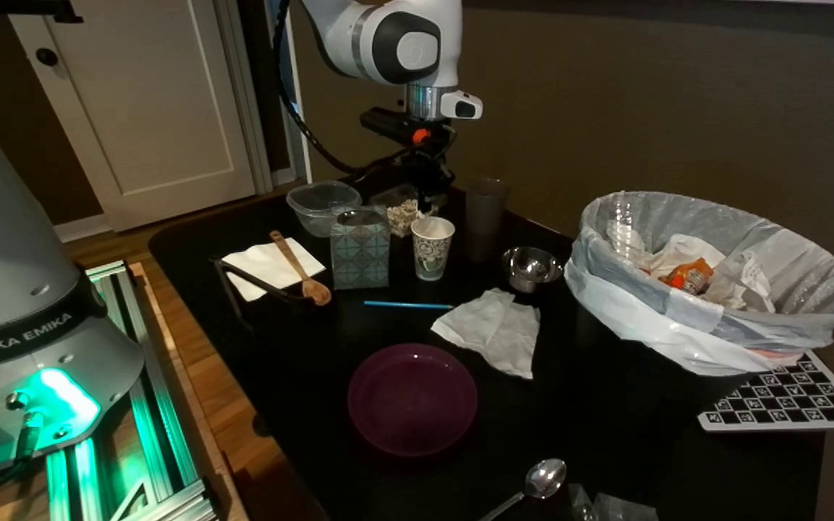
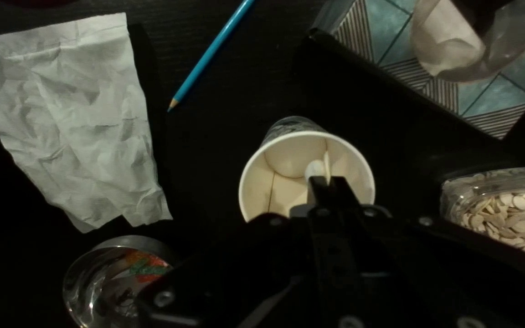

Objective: Put some contents from the clear container in the coffee cup then pour them out of the cup and into the bin.

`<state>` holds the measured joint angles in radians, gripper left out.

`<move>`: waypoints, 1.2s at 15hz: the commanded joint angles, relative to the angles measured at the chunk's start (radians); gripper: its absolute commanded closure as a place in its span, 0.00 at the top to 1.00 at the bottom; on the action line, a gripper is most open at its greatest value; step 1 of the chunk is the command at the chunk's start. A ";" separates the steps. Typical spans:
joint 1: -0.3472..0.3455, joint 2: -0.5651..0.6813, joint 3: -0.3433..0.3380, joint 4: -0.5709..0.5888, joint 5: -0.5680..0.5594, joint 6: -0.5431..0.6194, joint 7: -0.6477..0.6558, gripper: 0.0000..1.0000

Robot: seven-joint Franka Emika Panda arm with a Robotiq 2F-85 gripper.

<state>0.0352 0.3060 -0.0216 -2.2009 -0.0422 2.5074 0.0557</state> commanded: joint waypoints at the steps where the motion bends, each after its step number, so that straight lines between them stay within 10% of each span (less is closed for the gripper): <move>1: -0.005 0.025 -0.010 -0.003 -0.010 0.043 0.024 0.37; 9: -0.010 0.048 -0.016 -0.007 0.002 0.104 0.036 0.96; 10: -0.010 0.049 -0.018 -0.006 0.003 0.109 0.039 0.56; 11: -0.003 0.048 -0.029 -0.007 -0.015 0.122 0.053 0.63; 17: -0.002 0.055 -0.035 -0.004 -0.011 0.153 0.066 0.19; 18: -0.001 0.057 -0.036 -0.003 -0.011 0.154 0.069 0.55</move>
<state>0.0296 0.3486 -0.0514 -2.2008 -0.0426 2.6326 0.0985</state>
